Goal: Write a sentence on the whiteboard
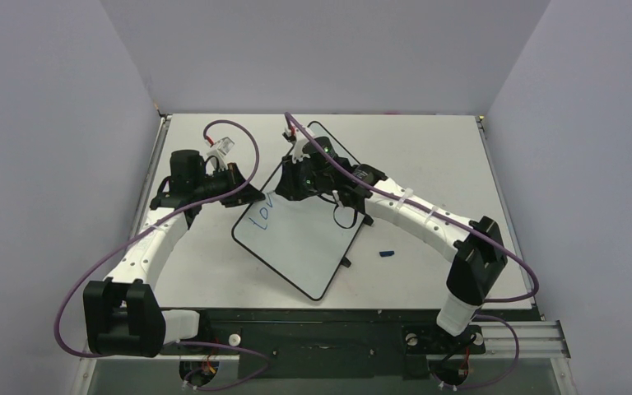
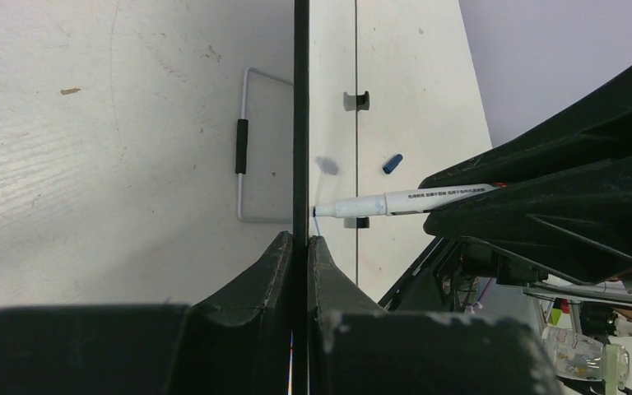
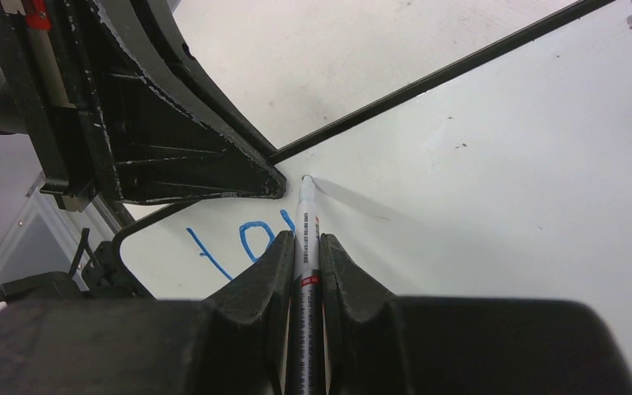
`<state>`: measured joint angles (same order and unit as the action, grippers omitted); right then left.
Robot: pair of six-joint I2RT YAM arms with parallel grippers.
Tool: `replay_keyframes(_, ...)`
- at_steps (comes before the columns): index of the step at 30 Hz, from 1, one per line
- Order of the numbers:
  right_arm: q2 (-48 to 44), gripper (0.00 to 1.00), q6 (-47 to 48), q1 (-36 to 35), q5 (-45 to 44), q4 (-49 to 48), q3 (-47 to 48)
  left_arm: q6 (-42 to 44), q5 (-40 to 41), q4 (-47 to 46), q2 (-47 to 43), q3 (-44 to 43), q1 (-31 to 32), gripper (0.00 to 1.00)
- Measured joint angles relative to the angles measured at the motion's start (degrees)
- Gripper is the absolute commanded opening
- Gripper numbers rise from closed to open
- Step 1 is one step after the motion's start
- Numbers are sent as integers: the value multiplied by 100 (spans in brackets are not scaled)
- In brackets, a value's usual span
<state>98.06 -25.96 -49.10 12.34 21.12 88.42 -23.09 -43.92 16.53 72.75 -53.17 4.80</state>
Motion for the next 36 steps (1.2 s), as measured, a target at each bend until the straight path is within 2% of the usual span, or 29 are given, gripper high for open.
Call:
replay_keyframes(10,-52,0,59,0,-83,70,-7,0,2,0,-11,-2,0,0)
replay_keyframes(20,-505,0,127,37,-151,118,-214,-2,2,15,-55,-2,11,0)
replay_keyframes(36,-503,0,122,37,-138,127,-382,-2,0,17,-57,-2,11,0)
